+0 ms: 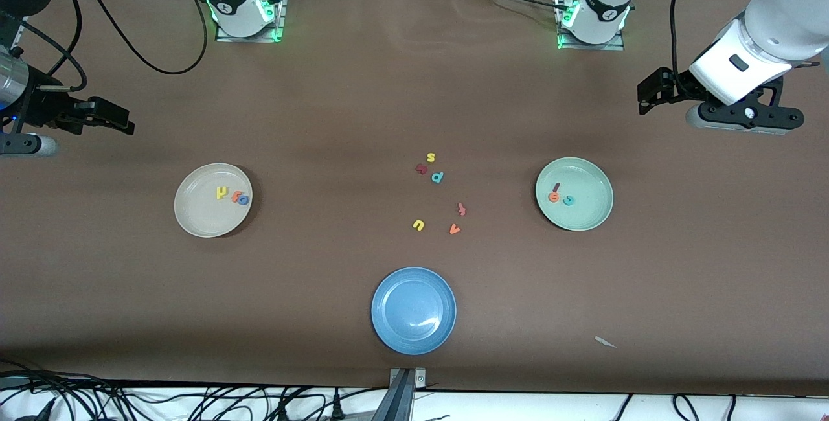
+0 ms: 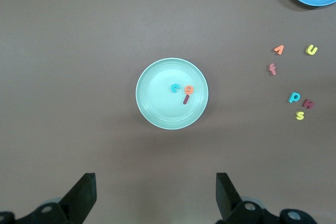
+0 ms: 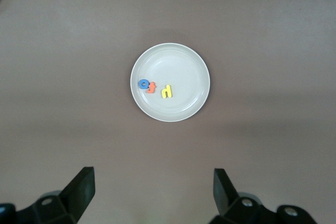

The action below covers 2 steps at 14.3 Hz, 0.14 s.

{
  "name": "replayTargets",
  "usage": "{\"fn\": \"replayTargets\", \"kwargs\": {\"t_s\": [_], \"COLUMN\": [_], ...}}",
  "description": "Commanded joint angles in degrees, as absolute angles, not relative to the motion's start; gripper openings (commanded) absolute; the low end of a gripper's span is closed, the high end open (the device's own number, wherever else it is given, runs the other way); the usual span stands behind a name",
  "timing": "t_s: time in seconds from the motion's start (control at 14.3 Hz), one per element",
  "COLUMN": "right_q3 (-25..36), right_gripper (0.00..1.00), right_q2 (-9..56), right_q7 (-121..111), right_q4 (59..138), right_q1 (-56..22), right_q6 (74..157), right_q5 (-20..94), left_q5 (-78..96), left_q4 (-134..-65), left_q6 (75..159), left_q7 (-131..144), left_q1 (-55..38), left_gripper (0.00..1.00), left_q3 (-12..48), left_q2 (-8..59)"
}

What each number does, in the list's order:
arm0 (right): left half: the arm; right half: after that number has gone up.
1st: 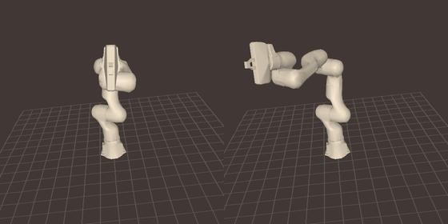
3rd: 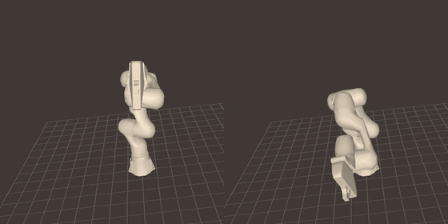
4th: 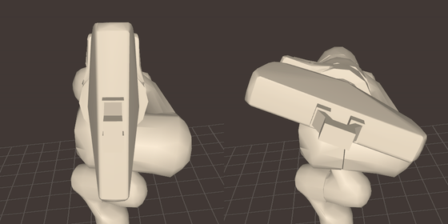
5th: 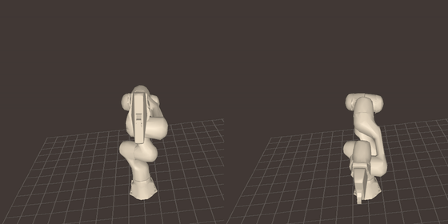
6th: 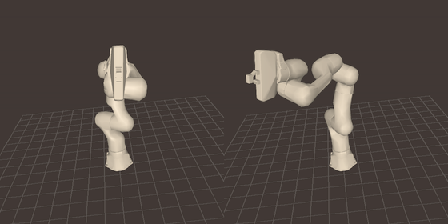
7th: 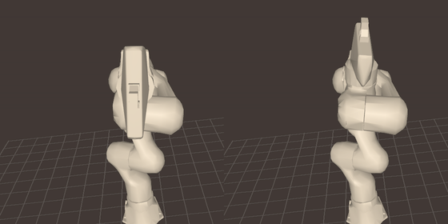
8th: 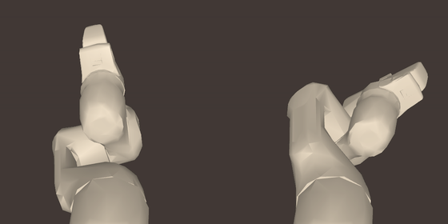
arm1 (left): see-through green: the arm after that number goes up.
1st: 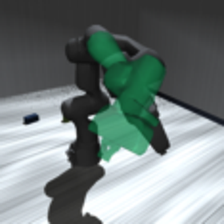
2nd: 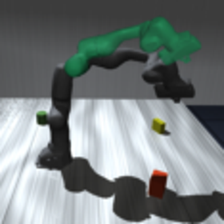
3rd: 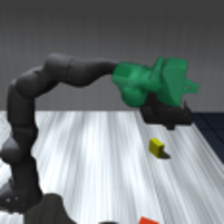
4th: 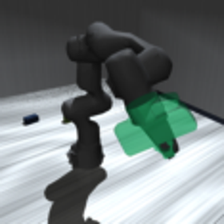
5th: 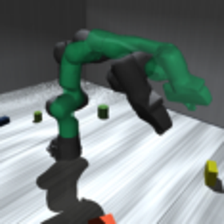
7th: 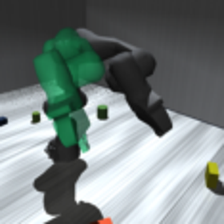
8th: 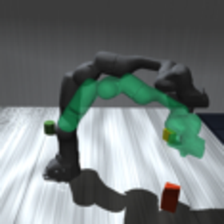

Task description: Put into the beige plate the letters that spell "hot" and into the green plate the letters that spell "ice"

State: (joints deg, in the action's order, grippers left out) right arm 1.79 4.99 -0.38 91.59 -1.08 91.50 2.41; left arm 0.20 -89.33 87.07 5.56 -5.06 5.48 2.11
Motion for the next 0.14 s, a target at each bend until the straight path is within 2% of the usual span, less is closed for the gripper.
{"fn": "replayTargets", "kwargs": {"t_s": [0.0, 0.07], "right_q3": [1.6, 1.5], "right_gripper": [1.00, 1.00], "right_q2": [5.5, 5.5], "right_q7": [-1.1, -1.1], "right_q4": [90.1, 90.1], "right_q1": [-0.8, -0.8], "right_q6": [90.3, 90.3], "right_q5": [1.8, 1.8], "left_q5": [-0.8, -0.8], "left_q4": [-87.5, -87.5], "left_q6": [86.2, 86.2], "left_q7": [5.4, 5.4], "left_q1": [-5.4, -5.4], "left_gripper": [1.00, 1.00], "left_q3": [5.5, 5.5], "left_q2": [2.9, 3.0]}}
